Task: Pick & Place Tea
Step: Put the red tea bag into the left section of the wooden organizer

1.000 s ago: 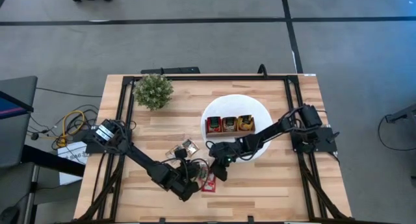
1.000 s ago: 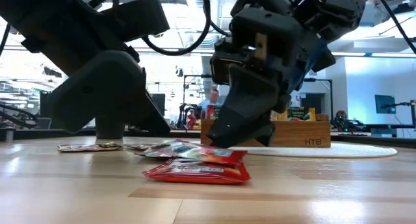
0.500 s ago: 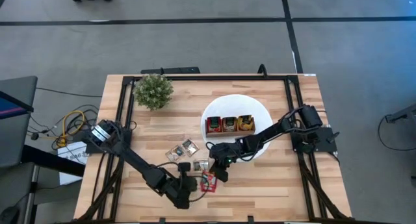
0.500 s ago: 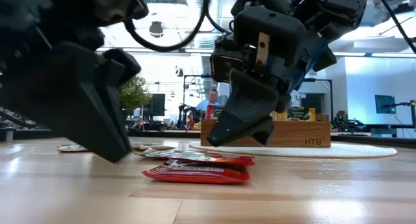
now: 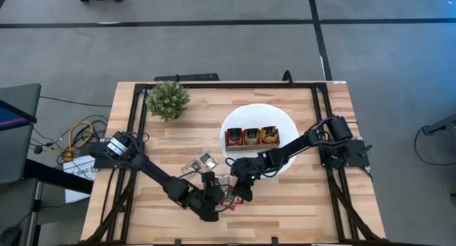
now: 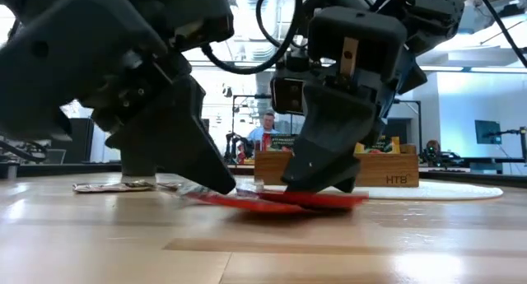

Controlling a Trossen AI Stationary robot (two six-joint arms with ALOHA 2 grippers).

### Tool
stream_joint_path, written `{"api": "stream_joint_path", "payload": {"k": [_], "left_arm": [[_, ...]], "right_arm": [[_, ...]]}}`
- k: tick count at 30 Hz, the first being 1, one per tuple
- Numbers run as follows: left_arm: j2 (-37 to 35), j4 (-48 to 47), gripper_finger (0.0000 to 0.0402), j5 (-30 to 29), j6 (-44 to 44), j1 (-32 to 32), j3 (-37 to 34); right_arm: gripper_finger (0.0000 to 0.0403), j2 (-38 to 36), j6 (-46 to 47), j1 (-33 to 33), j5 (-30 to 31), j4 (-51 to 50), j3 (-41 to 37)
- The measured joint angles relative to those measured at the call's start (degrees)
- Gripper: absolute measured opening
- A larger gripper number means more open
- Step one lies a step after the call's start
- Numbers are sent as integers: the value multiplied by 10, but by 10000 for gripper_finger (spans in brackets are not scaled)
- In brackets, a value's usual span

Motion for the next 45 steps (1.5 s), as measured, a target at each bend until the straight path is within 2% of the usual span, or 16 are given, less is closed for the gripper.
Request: {"api": "stream_joint_path", "payload": {"k": [5,11,13,16,18,23,27,30,38,41,45], "left_arm": [[0,5,19,-44,-15,7,-1],[-3,-2,19,-58,-2,-3,-1],[-10,6,19,-36,20,-12,-1],[-12,45,19,48,61,-22,-1],[-4,86,19,73,72,-23,-1],[7,104,19,76,74,-10,0],[30,116,19,77,64,1,-1],[43,125,19,76,57,10,0],[44,119,20,57,41,24,0],[44,115,20,49,38,24,0],[44,115,20,34,38,24,0]], "right_arm": [[151,0,0,0,-2,6,0],[161,0,-6,-2,-30,-1,0],[159,-4,-6,-7,-35,-8,0],[159,-17,-10,-21,-45,-10,0],[164,-29,-11,-31,-46,-12,0],[199,-62,-15,-43,-46,-75,0],[231,-62,-1,-26,-45,-129,-1],[239,-50,17,-10,-30,-131,0],[211,-45,21,8,-25,-107,0],[182,-45,20,8,-29,-89,0],[123,-45,14,8,-20,-87,0]]}}
